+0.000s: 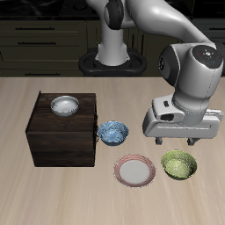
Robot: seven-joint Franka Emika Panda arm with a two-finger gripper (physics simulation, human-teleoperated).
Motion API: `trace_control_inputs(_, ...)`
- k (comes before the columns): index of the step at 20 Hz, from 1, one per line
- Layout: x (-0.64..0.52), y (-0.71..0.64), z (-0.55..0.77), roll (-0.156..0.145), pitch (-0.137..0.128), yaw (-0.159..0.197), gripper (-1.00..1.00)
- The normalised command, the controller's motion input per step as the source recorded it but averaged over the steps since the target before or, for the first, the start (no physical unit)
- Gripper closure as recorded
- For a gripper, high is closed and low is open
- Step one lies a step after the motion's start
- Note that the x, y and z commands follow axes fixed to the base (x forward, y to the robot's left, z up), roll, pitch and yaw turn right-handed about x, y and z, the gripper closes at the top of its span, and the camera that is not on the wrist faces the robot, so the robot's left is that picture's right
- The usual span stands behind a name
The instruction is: Place the green bowl onto the plate that is on the left side of the table
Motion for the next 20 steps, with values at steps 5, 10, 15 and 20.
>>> trace_control_inputs(5,0.02,-0.04,-0.31,-0.013,0.033,-0.014,-1.00)
trace_control_inputs(10,-0.08,-0.04,-0.26,0.012,0.026,-0.011,-1.00)
trace_control_inputs(15,0.06,-0.07,-0.15,-0.014,0.023,-0.002,-1.00)
trace_control_inputs(20,-0.02,-0.02,-0.15,-0.003,0.018,-0.014,-1.00)
